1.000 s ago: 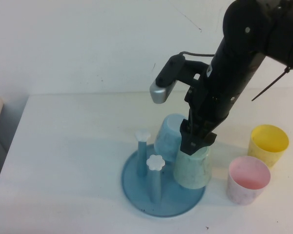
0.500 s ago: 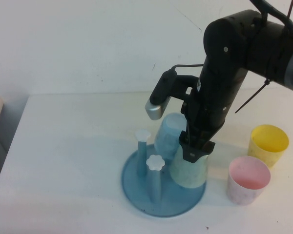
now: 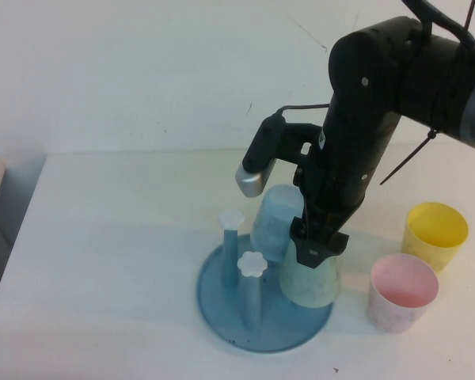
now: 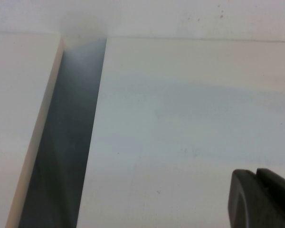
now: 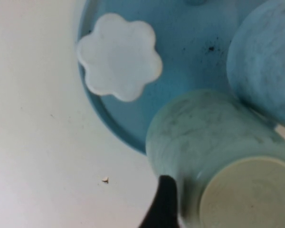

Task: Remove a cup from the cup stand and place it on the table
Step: Pick up the cup from the rack

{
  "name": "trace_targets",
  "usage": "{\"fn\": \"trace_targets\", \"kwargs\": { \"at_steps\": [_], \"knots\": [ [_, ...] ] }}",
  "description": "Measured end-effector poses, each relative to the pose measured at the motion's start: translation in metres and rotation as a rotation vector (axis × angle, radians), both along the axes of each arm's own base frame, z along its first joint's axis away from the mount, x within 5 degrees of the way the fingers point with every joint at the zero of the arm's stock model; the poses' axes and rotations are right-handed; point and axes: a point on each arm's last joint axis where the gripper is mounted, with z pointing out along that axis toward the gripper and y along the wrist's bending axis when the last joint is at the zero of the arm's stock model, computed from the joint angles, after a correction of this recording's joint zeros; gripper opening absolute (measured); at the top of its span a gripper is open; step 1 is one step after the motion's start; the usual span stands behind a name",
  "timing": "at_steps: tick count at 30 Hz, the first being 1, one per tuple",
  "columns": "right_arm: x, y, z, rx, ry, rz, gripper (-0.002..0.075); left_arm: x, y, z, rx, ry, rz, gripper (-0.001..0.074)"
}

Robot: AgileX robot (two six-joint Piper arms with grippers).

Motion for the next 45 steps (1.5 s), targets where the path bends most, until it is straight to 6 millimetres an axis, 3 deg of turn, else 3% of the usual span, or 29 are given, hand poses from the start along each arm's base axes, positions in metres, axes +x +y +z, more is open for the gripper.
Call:
{"fn": "trace_targets", "kwargs": {
  "at_steps": [6,31,35,39,45],
  "knots": [
    [-0.002,-0.001,-0.005,-0.010,0.016,0.008,0.0662,0.000,0.000,0.000,0.000,0.000,0.000,-0.0003],
    [0.000,0.005,-0.038,-0.019,0.120,-0.032,0.0658,0.000,0.000,0.000,0.000,0.000,0.000,-0.0003],
    [-0.001,0.006,-0.038,-0.011,0.125,-0.042,0.0604,0.000,0.000,0.000,0.000,0.000,0.000,-0.0003],
    [-0.001,0.007,-0.037,-0.004,0.130,-0.046,0.0604,0.000,0.000,0.000,0.000,0.000,0.000,-0.0003],
    [-0.009,0.001,-0.009,0.037,0.075,-0.043,0.0604,0.000,0.000,0.000,0.000,0.000,0.000,-0.0003]
  ]
}}
